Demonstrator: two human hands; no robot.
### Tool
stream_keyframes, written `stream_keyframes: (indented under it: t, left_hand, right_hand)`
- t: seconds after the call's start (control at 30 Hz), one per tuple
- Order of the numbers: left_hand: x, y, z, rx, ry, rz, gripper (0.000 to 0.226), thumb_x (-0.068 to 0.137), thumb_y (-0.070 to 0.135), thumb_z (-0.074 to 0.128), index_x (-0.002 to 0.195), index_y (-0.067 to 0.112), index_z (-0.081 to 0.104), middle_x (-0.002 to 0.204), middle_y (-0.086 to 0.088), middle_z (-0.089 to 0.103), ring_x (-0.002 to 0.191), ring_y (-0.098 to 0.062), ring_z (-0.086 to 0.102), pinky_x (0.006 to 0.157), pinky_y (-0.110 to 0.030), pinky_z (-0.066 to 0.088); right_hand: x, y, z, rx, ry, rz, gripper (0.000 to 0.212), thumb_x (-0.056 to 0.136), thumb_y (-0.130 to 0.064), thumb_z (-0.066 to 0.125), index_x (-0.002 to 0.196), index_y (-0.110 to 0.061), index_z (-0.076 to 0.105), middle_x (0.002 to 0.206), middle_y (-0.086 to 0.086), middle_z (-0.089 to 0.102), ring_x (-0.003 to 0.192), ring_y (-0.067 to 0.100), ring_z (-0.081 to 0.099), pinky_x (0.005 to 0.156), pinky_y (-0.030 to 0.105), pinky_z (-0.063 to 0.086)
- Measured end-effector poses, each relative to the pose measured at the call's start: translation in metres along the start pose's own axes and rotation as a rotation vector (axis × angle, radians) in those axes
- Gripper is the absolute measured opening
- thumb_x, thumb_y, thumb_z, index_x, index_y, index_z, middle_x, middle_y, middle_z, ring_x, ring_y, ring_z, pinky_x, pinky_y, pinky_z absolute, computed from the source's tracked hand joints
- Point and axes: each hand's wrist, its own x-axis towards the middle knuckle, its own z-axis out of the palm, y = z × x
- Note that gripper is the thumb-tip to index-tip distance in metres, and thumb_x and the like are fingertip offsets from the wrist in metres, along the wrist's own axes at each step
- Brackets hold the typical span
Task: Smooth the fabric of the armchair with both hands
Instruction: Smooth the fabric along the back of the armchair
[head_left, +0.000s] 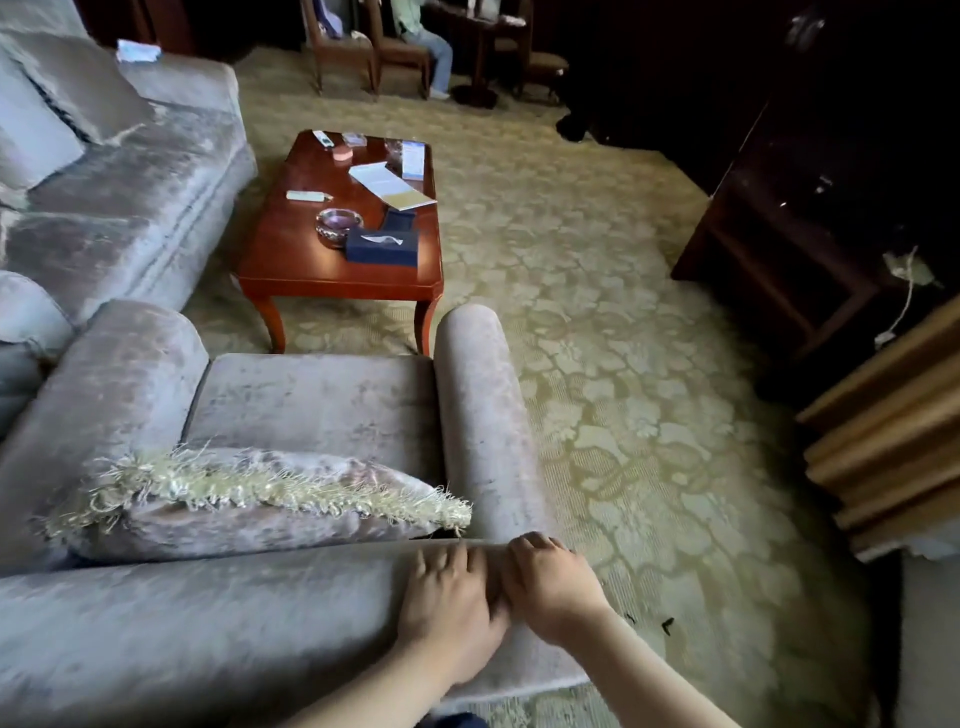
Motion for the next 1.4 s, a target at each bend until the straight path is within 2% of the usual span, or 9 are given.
stream_keyframes:
  t: [0.13, 0.27, 0.5, 0.7, 0.83, 1.0, 1.2, 1.3, 1.4]
  left_hand:
    - [0.004, -0.001, 0.0, -0.037, 0.042, -0.01, 0.073, 0.077, 0.06, 0.022, 0.119, 0.013, 0.058, 0.122, -0.011, 0.058, 0.116, -0.029, 0.053, 0.105, -0.048, 0.034]
    - [0.001, -0.001, -0.006, -0.07, 0.172, -0.025, 0.062, 0.068, 0.06, 0.043, 0.092, 0.011, 0.074, 0.095, -0.006, 0.072, 0.092, -0.023, 0.068, 0.082, -0.047, 0.055]
    - [0.005, -0.002, -0.002, -0.078, 0.071, -0.021, 0.068, 0.06, 0.07, 0.039, 0.094, 0.024, 0.076, 0.1, 0.005, 0.072, 0.094, -0.011, 0.068, 0.093, -0.033, 0.044]
    - [0.001, -0.003, -0.003, 0.009, 0.081, -0.026, 0.062, 0.081, 0.067, 0.032, 0.116, 0.026, 0.063, 0.113, 0.002, 0.066, 0.107, -0.016, 0.061, 0.092, -0.041, 0.049]
    - [0.012, 0.009, -0.014, -0.045, 0.054, -0.265, 0.049, 0.09, 0.057, 0.034, 0.116, 0.025, 0.06, 0.115, 0.002, 0.063, 0.106, -0.016, 0.058, 0.097, -0.028, 0.041]
    - [0.039, 0.045, -0.02, -0.201, 0.114, -0.903, 0.047, 0.096, 0.047, 0.03, 0.122, 0.015, 0.054, 0.132, -0.005, 0.051, 0.118, -0.024, 0.045, 0.106, -0.036, 0.026]
    - [0.039, 0.119, -0.01, -0.108, 0.199, -1.246, 0.071, 0.093, 0.05, 0.026, 0.148, 0.006, 0.017, 0.157, -0.013, 0.013, 0.144, -0.027, 0.004, 0.115, -0.042, -0.007]
    - [0.02, 0.136, -0.017, -0.091, 0.25, -1.32, 0.069, 0.092, 0.049, 0.028, 0.147, 0.008, 0.019, 0.155, -0.013, 0.018, 0.143, -0.028, 0.01, 0.115, -0.044, 0.001]
    - [-0.01, 0.148, -0.047, -0.035, 0.254, -1.382, 0.059, 0.089, 0.048, 0.038, 0.136, 0.012, 0.034, 0.14, -0.012, 0.037, 0.13, -0.029, 0.033, 0.107, -0.043, 0.019]
  right_hand:
    - [0.038, 0.007, 0.002, -0.068, -0.1, -0.099, 0.037, 0.094, -0.04, 0.035, 0.109, -0.012, 0.054, 0.116, 0.011, 0.059, 0.107, 0.031, 0.056, 0.082, 0.035, 0.044]
    - [0.068, 0.005, 0.009, -0.084, -0.136, -0.202, 0.043, 0.095, -0.043, 0.032, 0.106, -0.01, 0.056, 0.112, 0.014, 0.059, 0.103, 0.032, 0.058, 0.079, 0.035, 0.045]
    - [0.106, 0.002, 0.022, -0.08, -0.342, -0.267, 0.043, 0.097, -0.044, 0.033, 0.117, -0.012, 0.054, 0.126, 0.012, 0.053, 0.117, 0.027, 0.052, 0.091, 0.033, 0.042]
    - [0.134, 0.007, 0.018, -0.169, -0.547, -0.576, 0.039, 0.1, -0.033, 0.029, 0.109, -0.008, 0.058, 0.117, 0.017, 0.059, 0.111, 0.034, 0.054, 0.087, 0.039, 0.045]
    - [0.145, 0.02, 0.01, -0.19, -0.595, -0.77, 0.043, 0.1, -0.039, 0.028, 0.106, -0.008, 0.056, 0.114, 0.018, 0.06, 0.107, 0.033, 0.057, 0.079, 0.036, 0.042]
    - [0.165, 0.035, -0.04, -0.507, -0.572, -1.091, 0.043, 0.094, -0.046, 0.039, 0.105, -0.01, 0.058, 0.107, 0.011, 0.062, 0.1, 0.03, 0.059, 0.068, 0.031, 0.039]
    - [0.15, 0.02, -0.079, -0.506, -0.412, -1.308, 0.029, 0.094, -0.037, 0.042, 0.105, -0.011, 0.052, 0.107, 0.011, 0.059, 0.101, 0.032, 0.058, 0.067, 0.033, 0.038]
    - [0.122, 0.012, -0.08, -0.614, -0.366, -1.426, 0.035, 0.095, -0.035, 0.042, 0.115, -0.009, 0.053, 0.117, 0.014, 0.06, 0.104, 0.034, 0.058, 0.074, 0.035, 0.043]
    - [0.091, -0.006, -0.099, -0.635, -0.214, -1.528, 0.038, 0.095, -0.037, 0.041, 0.115, -0.009, 0.058, 0.117, 0.015, 0.062, 0.106, 0.033, 0.06, 0.081, 0.035, 0.048]
